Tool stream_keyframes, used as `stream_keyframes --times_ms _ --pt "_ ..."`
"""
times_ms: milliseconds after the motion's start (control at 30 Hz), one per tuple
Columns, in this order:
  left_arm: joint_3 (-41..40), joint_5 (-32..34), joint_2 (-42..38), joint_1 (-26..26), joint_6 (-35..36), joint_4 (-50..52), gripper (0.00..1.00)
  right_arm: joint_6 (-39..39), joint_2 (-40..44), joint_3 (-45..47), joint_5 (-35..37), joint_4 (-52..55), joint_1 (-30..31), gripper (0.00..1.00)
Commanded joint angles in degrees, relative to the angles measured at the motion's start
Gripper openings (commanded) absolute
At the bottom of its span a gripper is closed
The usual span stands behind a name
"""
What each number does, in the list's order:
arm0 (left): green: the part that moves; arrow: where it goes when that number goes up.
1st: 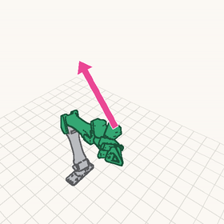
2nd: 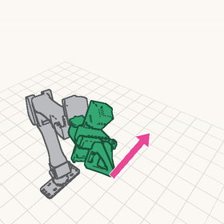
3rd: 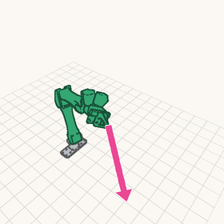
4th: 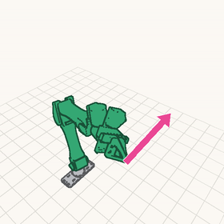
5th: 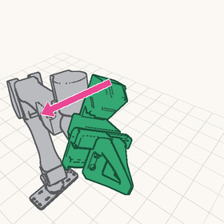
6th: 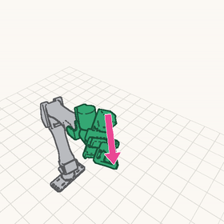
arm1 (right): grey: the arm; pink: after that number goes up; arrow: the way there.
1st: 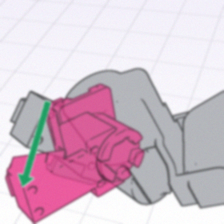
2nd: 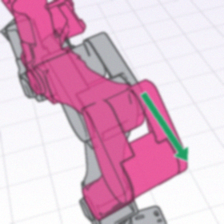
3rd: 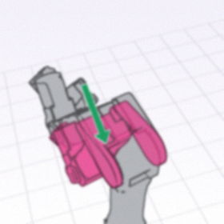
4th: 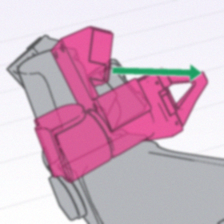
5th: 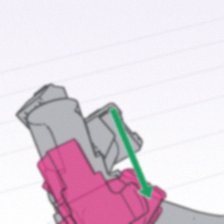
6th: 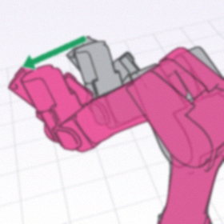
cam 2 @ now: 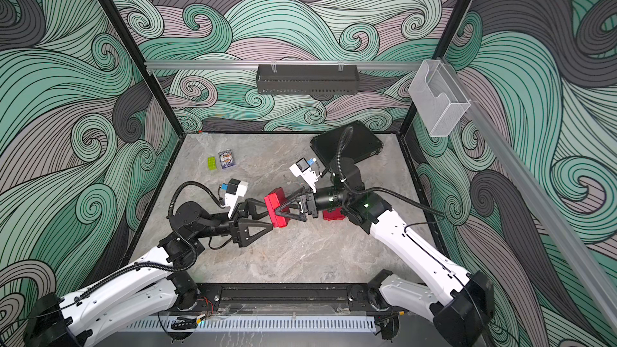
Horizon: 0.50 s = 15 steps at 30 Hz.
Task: Take the necklace out of the lift-off lid jewelry box
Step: Open the lid on the jewelry box.
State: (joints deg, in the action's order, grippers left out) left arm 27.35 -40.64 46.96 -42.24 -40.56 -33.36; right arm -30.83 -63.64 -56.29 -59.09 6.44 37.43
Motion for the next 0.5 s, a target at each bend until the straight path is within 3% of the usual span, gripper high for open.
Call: stream_keyframes --times_ms 0,267,367,467 --pt "2.92 1.54 0.22 -0.89 0.59 -1.82 0.99 -0.35 0.81 0.42 -1.39 -2.50 1.26 0.75" --pt "2.88 2.76 -0.28 -1.51 0.04 -2.08 0.93 -0.64 1.28 1.67 -0.70 -3.58 2.47 0.75" --pt "2.88 3.00 -0.29 -1.61 -0.14 -1.86 0.85 -0.66 1.67 1.81 -0.26 -3.71 2.52 0.75" --pt "2.84 3.38 -0.29 -1.64 -0.10 -1.51 0.69 -0.64 2.02 1.92 -0.06 -3.93 2.48 0.75"
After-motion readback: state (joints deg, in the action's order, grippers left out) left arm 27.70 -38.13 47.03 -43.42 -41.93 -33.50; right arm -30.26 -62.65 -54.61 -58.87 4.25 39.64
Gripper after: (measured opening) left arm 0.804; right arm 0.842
